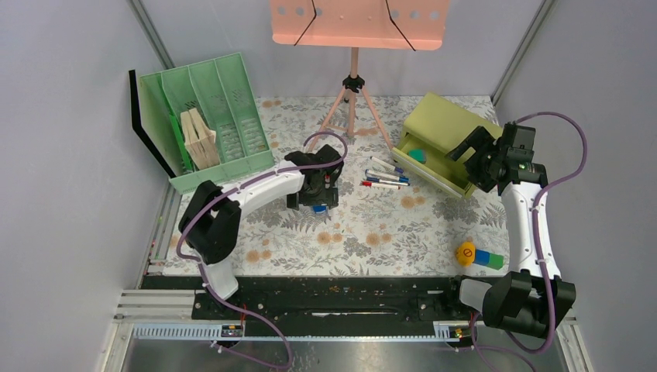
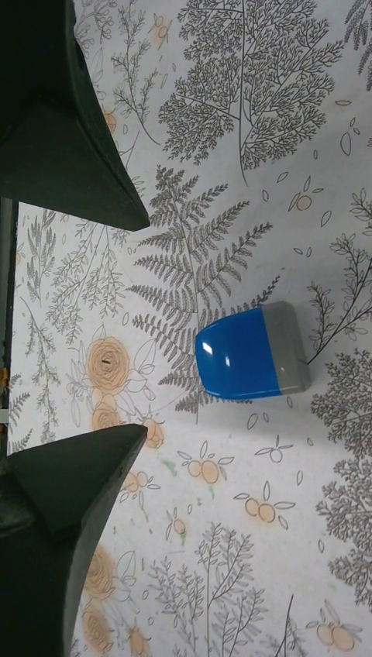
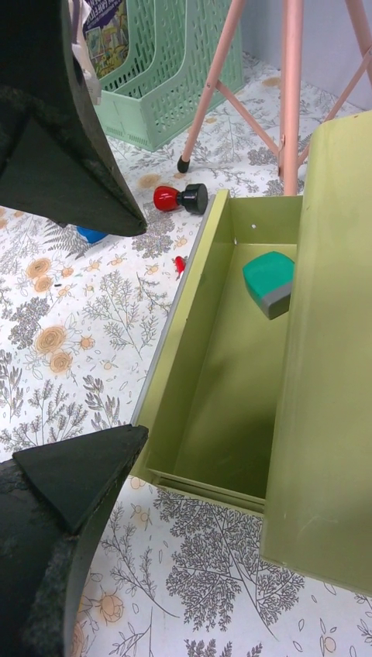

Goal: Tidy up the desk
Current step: Pick up the stationery from the center of the board.

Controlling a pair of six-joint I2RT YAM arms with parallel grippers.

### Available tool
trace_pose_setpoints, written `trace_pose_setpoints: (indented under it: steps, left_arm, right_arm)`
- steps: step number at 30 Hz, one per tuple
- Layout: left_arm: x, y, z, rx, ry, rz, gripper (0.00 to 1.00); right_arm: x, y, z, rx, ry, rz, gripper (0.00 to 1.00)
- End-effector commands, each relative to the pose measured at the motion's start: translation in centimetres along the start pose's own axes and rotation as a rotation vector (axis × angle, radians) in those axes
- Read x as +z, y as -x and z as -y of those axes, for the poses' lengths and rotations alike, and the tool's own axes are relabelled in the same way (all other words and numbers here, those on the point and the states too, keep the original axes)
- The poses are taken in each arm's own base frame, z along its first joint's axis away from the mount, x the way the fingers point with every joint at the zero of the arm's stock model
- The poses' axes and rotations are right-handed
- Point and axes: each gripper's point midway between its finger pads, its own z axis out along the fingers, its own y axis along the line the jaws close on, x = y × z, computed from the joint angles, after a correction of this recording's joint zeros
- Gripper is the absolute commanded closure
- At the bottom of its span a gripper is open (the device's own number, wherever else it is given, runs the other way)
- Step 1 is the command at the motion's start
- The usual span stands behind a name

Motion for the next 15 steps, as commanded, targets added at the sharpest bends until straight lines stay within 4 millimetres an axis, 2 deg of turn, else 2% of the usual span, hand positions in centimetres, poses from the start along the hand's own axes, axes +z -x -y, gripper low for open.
trace_pose_setpoints:
  steps: [1, 9, 15]
  left_arm:
    - [1.0, 0.9, 0.1, -0.014, -0.016, 0.003, 0.01]
    - [3.1, 1.6, 0.5, -0.070, -0.069, -0.059, 0.02]
    - [3.9, 2.5, 1.4, -0.085, -0.064, -0.084, 0.07]
  right_arm:
    - [-0.2, 0.5, -0.6, -0.001, 0.024, 0.018, 0.01]
    - [0.1, 0.9, -0.8, 0.000, 0.028, 0.022, 0.01]
    - [0.5, 1.1, -0.8, 0.001, 0.023, 0.017, 0.00]
